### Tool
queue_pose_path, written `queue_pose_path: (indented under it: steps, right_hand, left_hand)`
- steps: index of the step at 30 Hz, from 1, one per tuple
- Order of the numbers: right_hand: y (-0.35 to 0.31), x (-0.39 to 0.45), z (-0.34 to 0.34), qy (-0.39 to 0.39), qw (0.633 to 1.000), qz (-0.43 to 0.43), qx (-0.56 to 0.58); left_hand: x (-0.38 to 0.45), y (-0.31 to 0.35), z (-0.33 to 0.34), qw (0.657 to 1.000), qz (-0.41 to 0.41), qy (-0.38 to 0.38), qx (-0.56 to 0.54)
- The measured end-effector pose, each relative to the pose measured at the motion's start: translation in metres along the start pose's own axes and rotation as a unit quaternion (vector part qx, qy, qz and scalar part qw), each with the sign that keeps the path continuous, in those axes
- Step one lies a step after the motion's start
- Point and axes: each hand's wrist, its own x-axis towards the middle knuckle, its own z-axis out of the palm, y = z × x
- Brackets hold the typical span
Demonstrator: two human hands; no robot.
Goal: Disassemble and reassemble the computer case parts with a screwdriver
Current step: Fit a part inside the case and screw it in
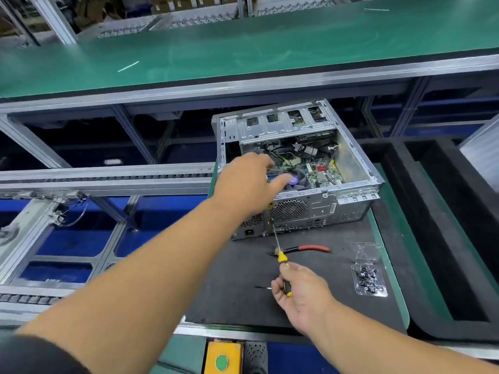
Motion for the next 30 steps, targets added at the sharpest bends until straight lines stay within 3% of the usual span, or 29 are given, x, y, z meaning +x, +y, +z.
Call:
queue_pose_path:
  steps: [3,5,8,12,23,30]
  right_hand:
    - [0.004,0.002,0.002,0.014,1.0,-0.004,-0.01]
    - [0.005,0.005,0.001,0.017,1.0,-0.016,-0.015]
    - [0.005,0.011,-0.005,0.025,0.998,-0.054,-0.03]
    - [0.0,0.022,-0.014,0.052,0.99,-0.117,-0.066]
    - [-0.029,0.023,-0.064,0.105,0.951,-0.249,-0.152]
    - [-0.041,0.029,-0.06,0.088,0.985,-0.138,-0.049]
  left_hand:
    - [0.033,-0.004,0.007,0.948,0.132,-0.155,0.247]
    - [0.035,-0.007,0.02,0.919,0.203,-0.183,0.284]
    - [0.035,-0.009,0.036,0.912,0.243,-0.166,0.286]
    - [0.035,-0.008,0.044,0.902,0.248,-0.156,0.317]
    - [0.024,0.048,0.063,0.935,0.186,-0.068,0.294]
    - [0.024,0.047,0.063,0.943,0.191,-0.066,0.263]
